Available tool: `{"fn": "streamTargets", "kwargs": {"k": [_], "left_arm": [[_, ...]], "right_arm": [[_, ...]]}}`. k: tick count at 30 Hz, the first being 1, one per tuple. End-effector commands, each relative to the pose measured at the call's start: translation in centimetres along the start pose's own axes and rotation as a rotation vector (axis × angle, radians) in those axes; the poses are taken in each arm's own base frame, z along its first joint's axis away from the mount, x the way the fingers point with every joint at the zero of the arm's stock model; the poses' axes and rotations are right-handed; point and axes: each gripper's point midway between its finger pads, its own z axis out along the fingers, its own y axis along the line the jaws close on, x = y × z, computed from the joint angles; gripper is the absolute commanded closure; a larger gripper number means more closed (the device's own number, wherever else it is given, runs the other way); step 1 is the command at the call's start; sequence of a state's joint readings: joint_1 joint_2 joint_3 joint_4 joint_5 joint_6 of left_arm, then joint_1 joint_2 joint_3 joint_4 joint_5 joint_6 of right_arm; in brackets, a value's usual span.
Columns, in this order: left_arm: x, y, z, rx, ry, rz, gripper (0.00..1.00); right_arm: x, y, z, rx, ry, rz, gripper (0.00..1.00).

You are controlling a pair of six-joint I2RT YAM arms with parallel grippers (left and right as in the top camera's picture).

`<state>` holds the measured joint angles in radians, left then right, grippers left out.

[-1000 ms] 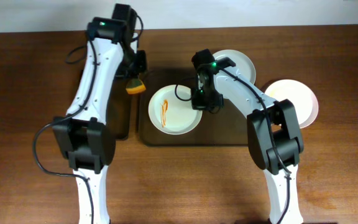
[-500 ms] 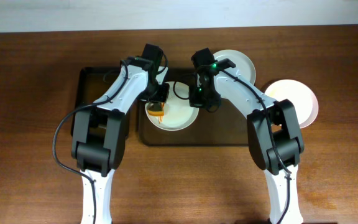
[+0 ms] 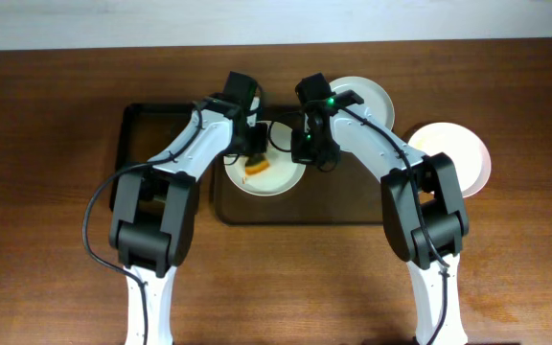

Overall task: Clean dirty plates on tray and stack at the side
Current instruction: 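Scrub the held plate with the sponge in the left gripper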

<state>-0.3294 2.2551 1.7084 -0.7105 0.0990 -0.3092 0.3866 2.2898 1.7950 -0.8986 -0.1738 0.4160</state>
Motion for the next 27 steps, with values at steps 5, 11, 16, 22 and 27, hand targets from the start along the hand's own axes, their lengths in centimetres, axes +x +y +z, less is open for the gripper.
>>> {"fn": "streamTargets", "kwargs": {"k": [5, 11, 16, 22, 27], "left_arm": [[5.0, 6.2, -0.1, -0.295, 0.172, -0.107, 1.0], [8.9, -3.2, -1.3, 0.324, 0.373, 0.181, 1.0], [2.5, -1.4, 0.8, 0.149, 0.107, 0.131, 1.0], [0.8, 7.7, -0.3, -0.398, -0.04, -0.194, 1.0], [7.8, 5.5, -1.0, -0.396, 0.242, -0.132, 1.0]], "right_arm": [[1.1, -1.0, 1.0, 0.042, 0.029, -0.005, 0.96], [1.0, -1.0, 1.0, 0.042, 0.029, -0.005, 0.96], [1.1, -1.0, 1.0, 0.042, 0.029, -0.005, 0.96], [1.0, -1.0, 1.0, 0.042, 0.029, -0.005, 0.96], [1.3, -0.5, 1.0, 0.002, 0.048, 0.003, 0.96]]}}
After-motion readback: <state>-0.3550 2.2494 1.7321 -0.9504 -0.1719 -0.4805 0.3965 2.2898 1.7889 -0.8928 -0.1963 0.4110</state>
